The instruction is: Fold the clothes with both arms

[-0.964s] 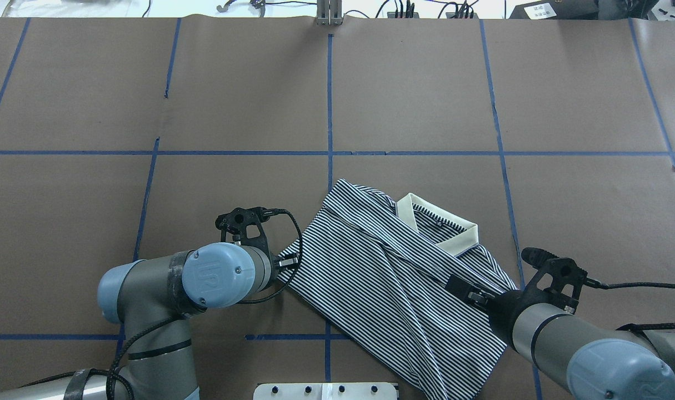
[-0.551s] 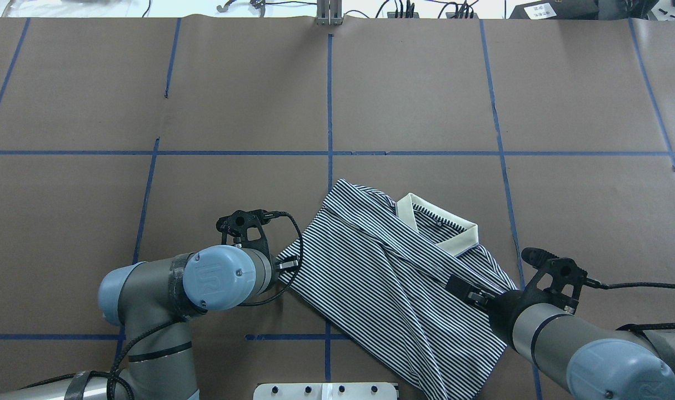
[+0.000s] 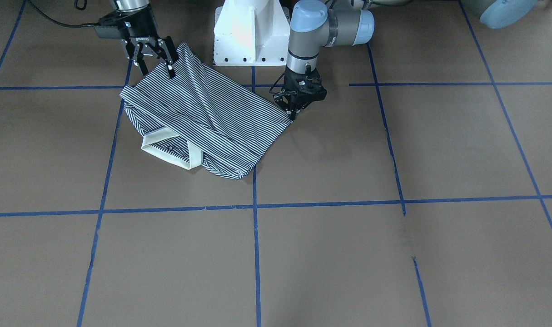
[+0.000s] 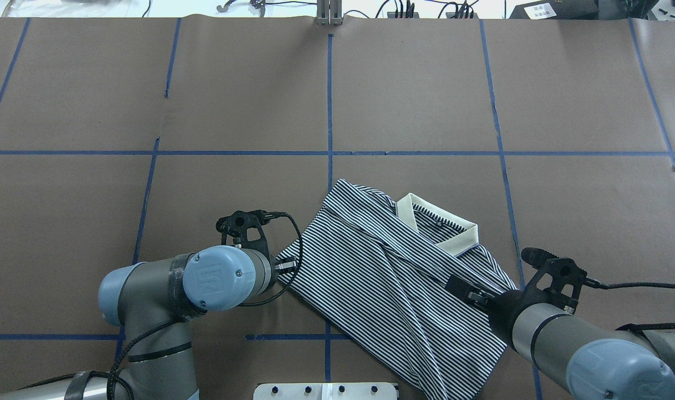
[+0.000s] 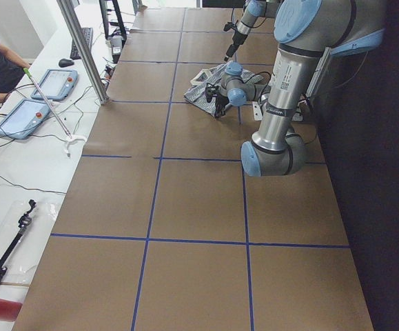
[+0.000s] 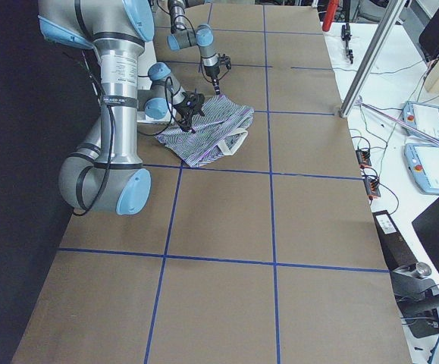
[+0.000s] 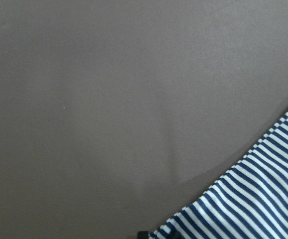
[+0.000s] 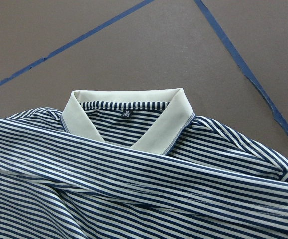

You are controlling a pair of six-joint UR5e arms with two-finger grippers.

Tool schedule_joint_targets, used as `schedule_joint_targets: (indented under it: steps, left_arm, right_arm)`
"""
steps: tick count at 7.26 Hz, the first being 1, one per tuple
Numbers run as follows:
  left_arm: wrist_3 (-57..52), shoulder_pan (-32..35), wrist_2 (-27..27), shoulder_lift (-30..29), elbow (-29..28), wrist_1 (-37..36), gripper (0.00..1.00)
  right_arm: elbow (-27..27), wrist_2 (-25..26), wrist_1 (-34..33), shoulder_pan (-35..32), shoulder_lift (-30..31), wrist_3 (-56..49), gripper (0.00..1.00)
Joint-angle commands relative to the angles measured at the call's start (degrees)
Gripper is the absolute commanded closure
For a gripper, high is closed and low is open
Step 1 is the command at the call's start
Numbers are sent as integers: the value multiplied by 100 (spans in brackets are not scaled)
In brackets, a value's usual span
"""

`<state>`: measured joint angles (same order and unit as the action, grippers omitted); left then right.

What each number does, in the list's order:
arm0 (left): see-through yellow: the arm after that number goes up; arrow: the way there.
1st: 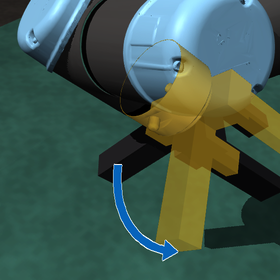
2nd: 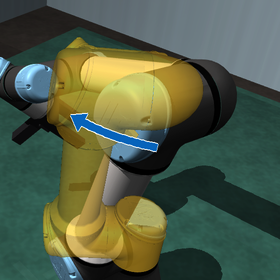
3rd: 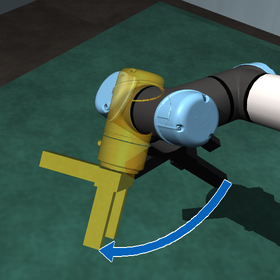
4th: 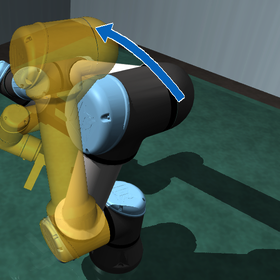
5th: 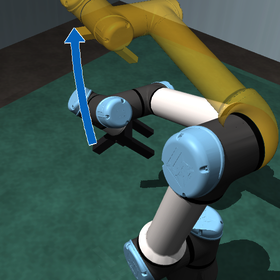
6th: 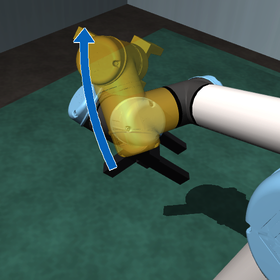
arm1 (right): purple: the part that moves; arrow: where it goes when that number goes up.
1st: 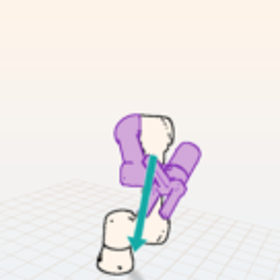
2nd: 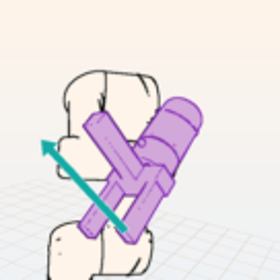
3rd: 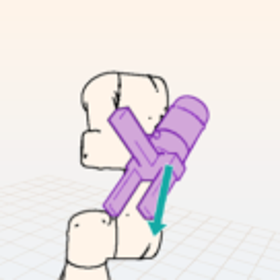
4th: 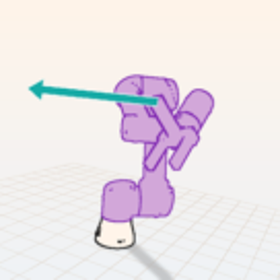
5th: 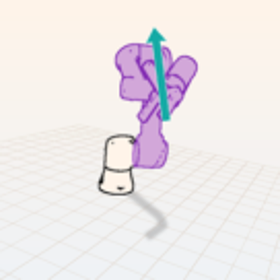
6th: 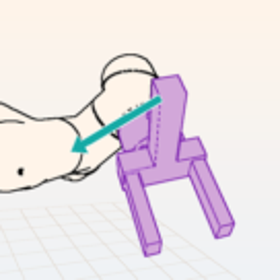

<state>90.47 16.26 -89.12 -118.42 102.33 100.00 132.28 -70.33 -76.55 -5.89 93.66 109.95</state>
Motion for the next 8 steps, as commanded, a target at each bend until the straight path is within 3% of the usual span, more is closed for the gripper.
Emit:
schedule_joint_targets:
  steps: [1,4,6,7,8]
  left_arm:
    - [-3,9,0,3,15,-7,100]
    - [-413,288,9,108,191,-156,100]
    - [-1308,884,0,187,147,-69,100]
    - [-1861,1384,-52,231,103,62,100]
    - [-1988,1806,-592,240,-428,864,100]
  right_arm:
    - [8,-7,0,0,-6,0,0]
    - [17,-7,0,-9,-6,-9,0]
    - [17,-7,0,-18,3,0,0]
    - [26,-7,0,-18,3,0,0]
    - [43,-7,0,-18,3,0,0]
